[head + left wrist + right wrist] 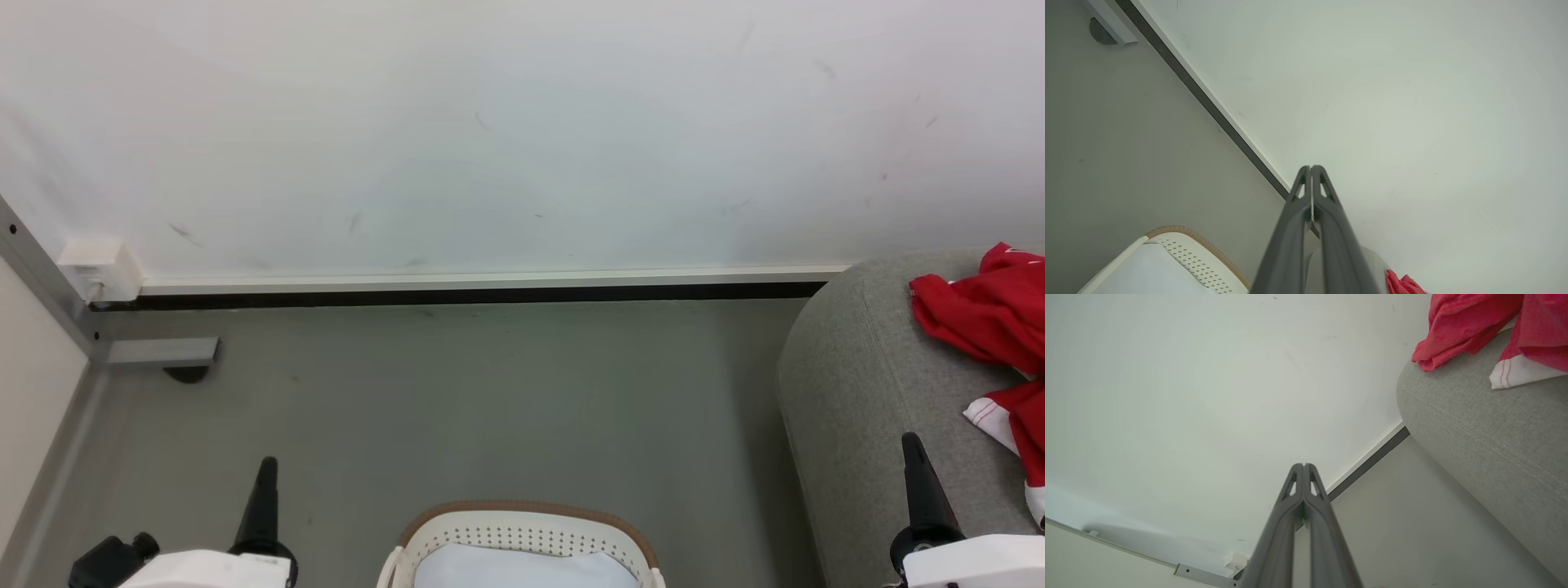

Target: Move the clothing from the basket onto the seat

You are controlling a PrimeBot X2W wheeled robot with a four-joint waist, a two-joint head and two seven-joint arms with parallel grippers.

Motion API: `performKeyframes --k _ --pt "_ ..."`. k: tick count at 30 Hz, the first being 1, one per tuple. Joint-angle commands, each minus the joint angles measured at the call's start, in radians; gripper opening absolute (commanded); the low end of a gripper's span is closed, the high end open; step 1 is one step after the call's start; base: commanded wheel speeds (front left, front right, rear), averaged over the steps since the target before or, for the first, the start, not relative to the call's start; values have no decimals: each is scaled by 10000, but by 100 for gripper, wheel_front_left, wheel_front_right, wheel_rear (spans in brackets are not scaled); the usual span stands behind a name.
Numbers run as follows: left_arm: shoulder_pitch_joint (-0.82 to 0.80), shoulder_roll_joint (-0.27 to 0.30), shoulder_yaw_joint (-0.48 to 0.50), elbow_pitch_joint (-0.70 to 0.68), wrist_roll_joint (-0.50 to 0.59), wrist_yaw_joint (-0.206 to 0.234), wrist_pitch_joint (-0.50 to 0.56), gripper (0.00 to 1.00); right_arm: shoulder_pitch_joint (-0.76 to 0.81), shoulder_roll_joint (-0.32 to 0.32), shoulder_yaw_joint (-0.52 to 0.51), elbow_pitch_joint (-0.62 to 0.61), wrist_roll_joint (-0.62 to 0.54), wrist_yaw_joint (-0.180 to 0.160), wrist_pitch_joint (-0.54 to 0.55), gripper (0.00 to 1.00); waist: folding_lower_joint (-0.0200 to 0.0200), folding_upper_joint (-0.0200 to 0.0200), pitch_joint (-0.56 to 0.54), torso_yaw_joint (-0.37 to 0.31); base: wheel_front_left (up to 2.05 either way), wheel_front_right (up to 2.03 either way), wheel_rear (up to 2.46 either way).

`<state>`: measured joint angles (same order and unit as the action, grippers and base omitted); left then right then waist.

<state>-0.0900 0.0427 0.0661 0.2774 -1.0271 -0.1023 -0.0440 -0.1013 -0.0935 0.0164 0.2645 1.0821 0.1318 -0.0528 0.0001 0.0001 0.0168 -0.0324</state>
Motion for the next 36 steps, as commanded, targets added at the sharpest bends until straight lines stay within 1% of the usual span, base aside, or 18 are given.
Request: performKeyframes --k 1,36 --pt "-192 73 88 -154 -380 -56 96 0 -178 -3 -129 -116 370 -8 72 0 0 -1 -5 9 0 0 0" --pt "-261 98 338 -227 -3541 -211 968 0 -182 161 -732 -161 3303 -14 925 0 -1 -1 -82 166 0 0 0"
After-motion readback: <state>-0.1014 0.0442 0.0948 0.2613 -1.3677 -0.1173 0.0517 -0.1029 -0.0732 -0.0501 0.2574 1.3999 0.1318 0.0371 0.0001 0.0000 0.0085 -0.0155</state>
